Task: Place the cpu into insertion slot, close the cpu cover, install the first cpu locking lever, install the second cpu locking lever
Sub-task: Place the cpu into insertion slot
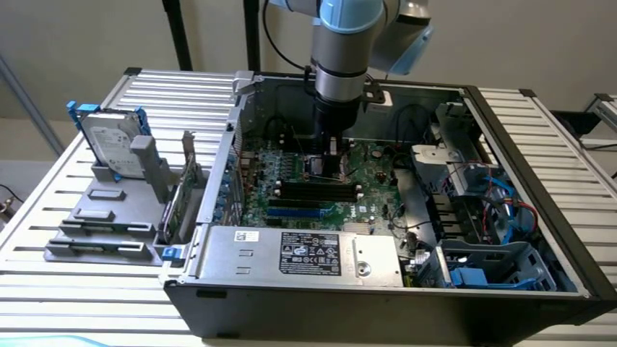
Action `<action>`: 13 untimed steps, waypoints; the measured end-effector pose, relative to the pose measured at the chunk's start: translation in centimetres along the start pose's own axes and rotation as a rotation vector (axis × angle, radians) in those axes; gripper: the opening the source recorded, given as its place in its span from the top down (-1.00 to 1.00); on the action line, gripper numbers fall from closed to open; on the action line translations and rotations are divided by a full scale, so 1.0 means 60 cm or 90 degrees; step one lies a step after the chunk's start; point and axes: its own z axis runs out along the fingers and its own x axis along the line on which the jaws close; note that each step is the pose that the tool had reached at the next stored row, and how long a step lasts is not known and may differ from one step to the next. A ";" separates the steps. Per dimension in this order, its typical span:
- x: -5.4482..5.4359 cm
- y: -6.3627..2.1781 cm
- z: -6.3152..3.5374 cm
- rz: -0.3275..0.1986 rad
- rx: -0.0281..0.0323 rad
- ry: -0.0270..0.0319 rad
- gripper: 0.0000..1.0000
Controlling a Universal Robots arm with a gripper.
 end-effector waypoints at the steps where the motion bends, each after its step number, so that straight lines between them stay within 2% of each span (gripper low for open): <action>1: 0.000 0.000 -0.004 0.000 0.0003 0.0001 -0.25; 8: -0.002 -0.008 -0.043 0.000 0.0009 0.0019 -0.20; 9: -0.003 -0.011 -0.047 0.000 0.0009 0.0020 -0.07; 10: -0.005 -0.017 -0.049 0.000 0.0008 0.0022 -0.07; 13: -0.011 -0.038 -0.053 0.000 0.0009 0.0021 0.29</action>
